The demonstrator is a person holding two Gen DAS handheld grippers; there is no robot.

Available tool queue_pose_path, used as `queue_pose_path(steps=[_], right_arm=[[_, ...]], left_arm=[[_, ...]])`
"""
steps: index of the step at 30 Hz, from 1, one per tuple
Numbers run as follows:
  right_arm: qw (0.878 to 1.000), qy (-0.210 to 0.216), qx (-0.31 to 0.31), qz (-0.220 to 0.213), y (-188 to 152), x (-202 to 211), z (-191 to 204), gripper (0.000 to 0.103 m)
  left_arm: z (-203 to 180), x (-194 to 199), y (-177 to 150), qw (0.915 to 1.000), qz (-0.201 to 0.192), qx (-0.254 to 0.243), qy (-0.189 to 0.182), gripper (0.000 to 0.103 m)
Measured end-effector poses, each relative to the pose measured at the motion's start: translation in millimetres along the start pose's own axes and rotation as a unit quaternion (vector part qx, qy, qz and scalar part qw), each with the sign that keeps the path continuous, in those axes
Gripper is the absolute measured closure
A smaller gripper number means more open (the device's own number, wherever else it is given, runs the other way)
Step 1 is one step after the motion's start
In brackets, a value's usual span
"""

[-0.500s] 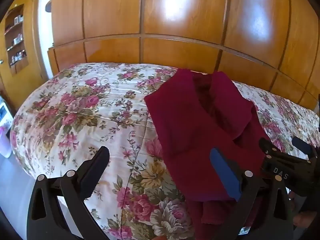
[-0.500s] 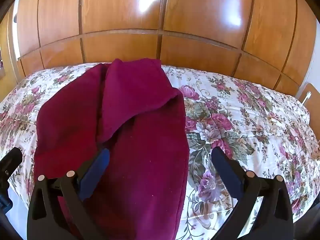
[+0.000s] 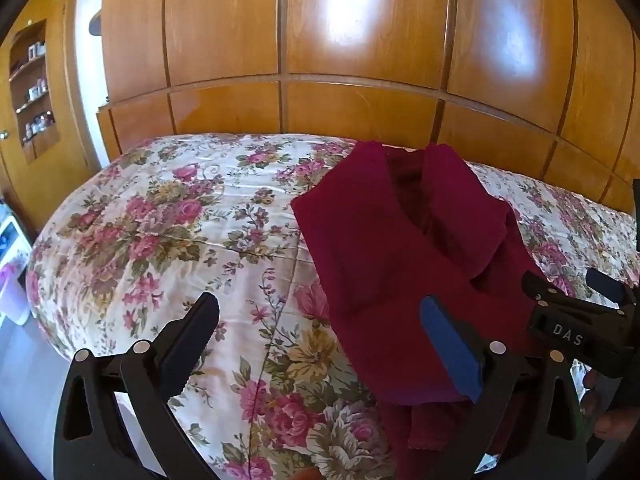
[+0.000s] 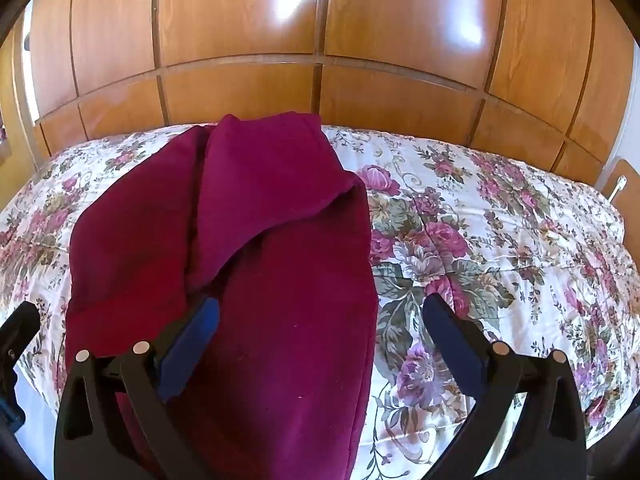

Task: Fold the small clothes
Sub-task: 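Move both grippers over the crumpled maroon sweater toward its collar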

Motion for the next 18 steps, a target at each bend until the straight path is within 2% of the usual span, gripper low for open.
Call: queue_pose_path(steps=[10, 18], right_arm=[[1.0, 0.013, -0.016, -0.001, 3.3, 7.5, -8.5, 0.002], [0.999, 0.019, -0.033, -0.001, 5.0, 11.2, -15.9, 0.002]], left_arm=[[-4.6, -0.7, -1.4, 0.9999, 0.011, -0.005, -0.004, 0.003], [-11.9, 6.9, -2.0, 0.9998, 0.004, -0.016, -0.012, 0.003]])
Point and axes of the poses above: each gripper's, at about its wrist camera, not at the fingertips, and x roughly against the way its jaws point, z to its left, y to its top, the point moved 1 cm from there along -x, roughly the way its jaws point, and after that the axes turned 14 degrees about y, right-handed, at the moved point
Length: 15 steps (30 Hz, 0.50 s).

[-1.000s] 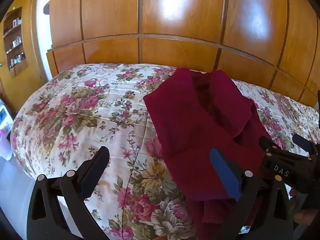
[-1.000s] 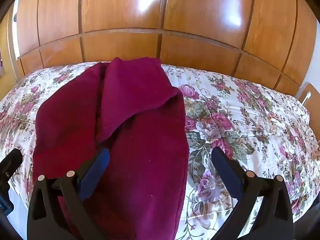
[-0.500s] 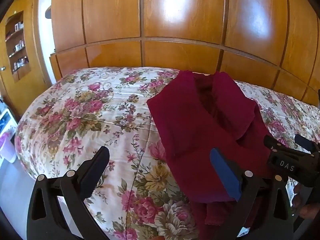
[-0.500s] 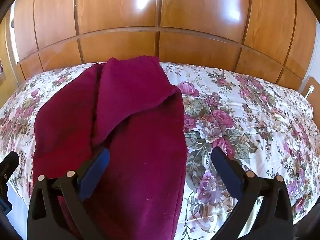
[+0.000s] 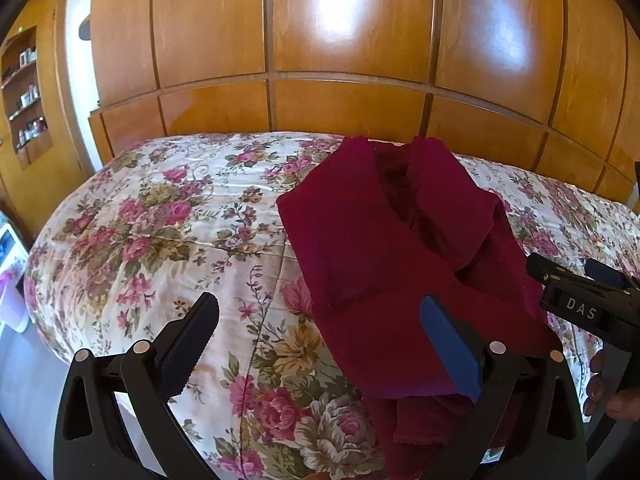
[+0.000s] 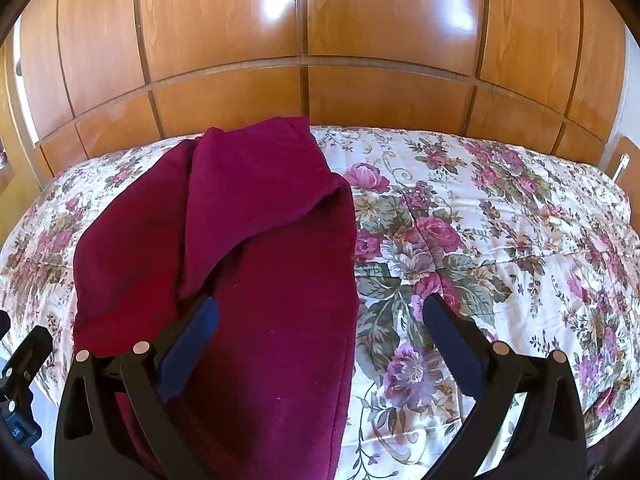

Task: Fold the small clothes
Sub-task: 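Move both grippers over the crumpled maroon sweater toward its collar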

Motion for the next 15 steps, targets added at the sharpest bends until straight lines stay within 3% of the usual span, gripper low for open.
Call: queue_pose_path(steps=[15], right_arm=[[1.0, 0.009, 0.005, -0.005, -0.2, 5.2, 6.4, 0.002]], left_arm=[[-0.7, 9.3, -0.8, 1.0, -0.004, 0.002, -0.006, 0.003]])
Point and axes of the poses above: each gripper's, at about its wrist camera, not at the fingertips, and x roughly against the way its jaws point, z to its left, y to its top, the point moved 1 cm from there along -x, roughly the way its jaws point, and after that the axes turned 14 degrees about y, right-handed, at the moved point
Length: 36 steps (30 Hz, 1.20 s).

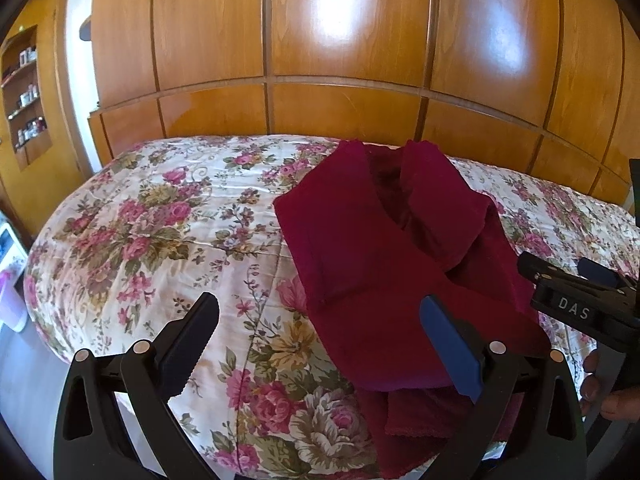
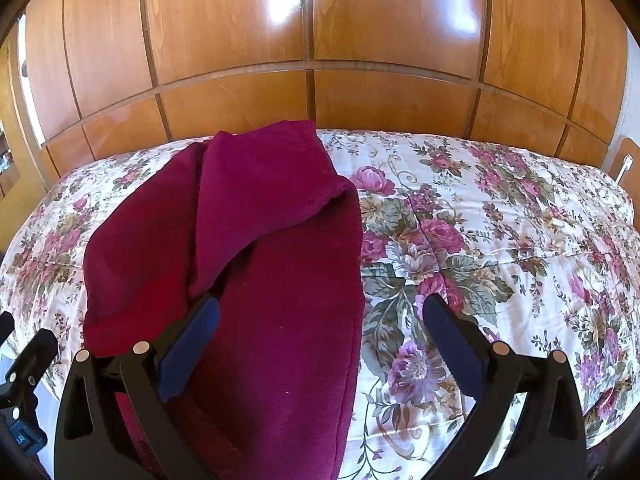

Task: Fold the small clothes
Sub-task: 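Move both grippers over the crumpled maroon sweater toward its collar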

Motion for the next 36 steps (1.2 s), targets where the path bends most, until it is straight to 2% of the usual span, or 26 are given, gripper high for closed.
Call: queue_pose_path(steps=[25, 36], right_arm=[[1.0, 0.003, 0.003, 0.001, 2.3, 1.4, 0.9, 0.002], [1.0, 0.004, -0.003, 0.007, 0.4, -5.1, -6.8, 0.002]], left_arm=[[-23.7, 11.8, -4.6, 0.9978, -0.005, -0.039, -0.052, 0.003], [-35.6, 7.1, -8.3, 0.9963, 0.008, -0.053, -0.068, 0.003]])
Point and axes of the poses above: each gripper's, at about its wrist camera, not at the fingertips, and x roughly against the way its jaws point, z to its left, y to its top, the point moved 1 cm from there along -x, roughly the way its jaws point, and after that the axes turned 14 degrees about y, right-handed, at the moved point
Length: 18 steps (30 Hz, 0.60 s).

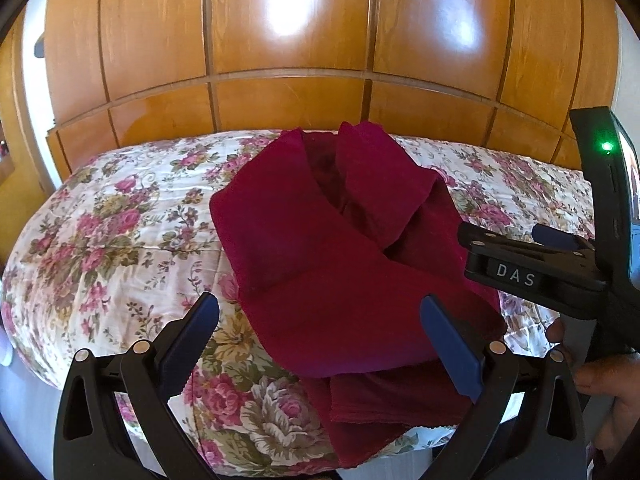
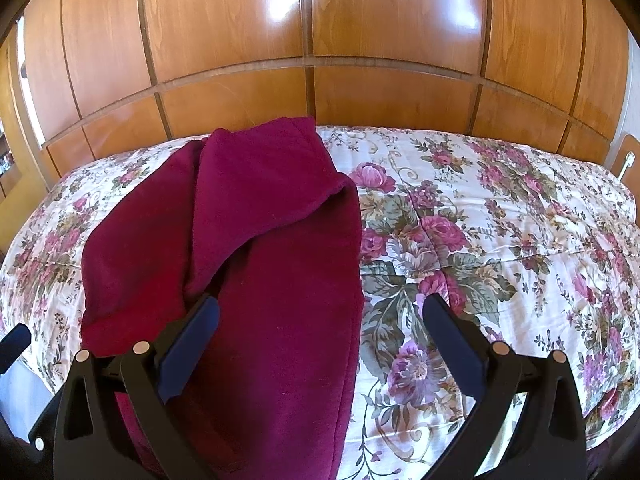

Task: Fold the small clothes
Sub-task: 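Move both grippers over the crumpled maroon sweater toward its collar, then grasp the maroon sweater with both grippers and lift it off the bed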

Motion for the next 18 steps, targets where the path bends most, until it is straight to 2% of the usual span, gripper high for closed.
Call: queue_pose_path(steps=[8, 12, 14, 16, 17, 18], right_arm=[[1.0, -0.004, -0.004, 0.006, -0.2, -3.6, -6.2, 0.002], [1.0, -0.008, -0.003, 0.004, 2.8, -1.2, -9.4, 0.002], [1.0, -0.009, -0.003, 0.003, 5.4, -0.5, -11.5, 0.002], [1.0, -0.01, -0.003, 0.003, 8.8, -0.1, -12.8, 0.002], [1.0, -0.007, -0.003, 0.003, 11.5, -0.5, -13.0, 0.002], [1.0, -0.002, -0.004, 0.004, 13.7, -1.0, -12.9, 0.002]], left_arm=[[-8.2, -3.7, -2.7, 0.9996, 0.009, -0.001, -0.027, 0.009], [-20.1, -7.6, -7.4, 0.9989, 0.009, -0.026, -0.039, 0.009], [-28.0, -11.1, -11.1, 0.9979, 0.009, -0.046, -0.044, 0.017], [-34.9, -19.0, -14.8, 0.9968, 0.017, -0.064, -0.046, 0.039], [-38.4, -25.2, -17.4, 0.9958, 0.024, -0.072, -0.051, 0.044], [-40.1, -31.8, -19.4, 0.9949, 0.034, -0.076, -0.057, 0.058]])
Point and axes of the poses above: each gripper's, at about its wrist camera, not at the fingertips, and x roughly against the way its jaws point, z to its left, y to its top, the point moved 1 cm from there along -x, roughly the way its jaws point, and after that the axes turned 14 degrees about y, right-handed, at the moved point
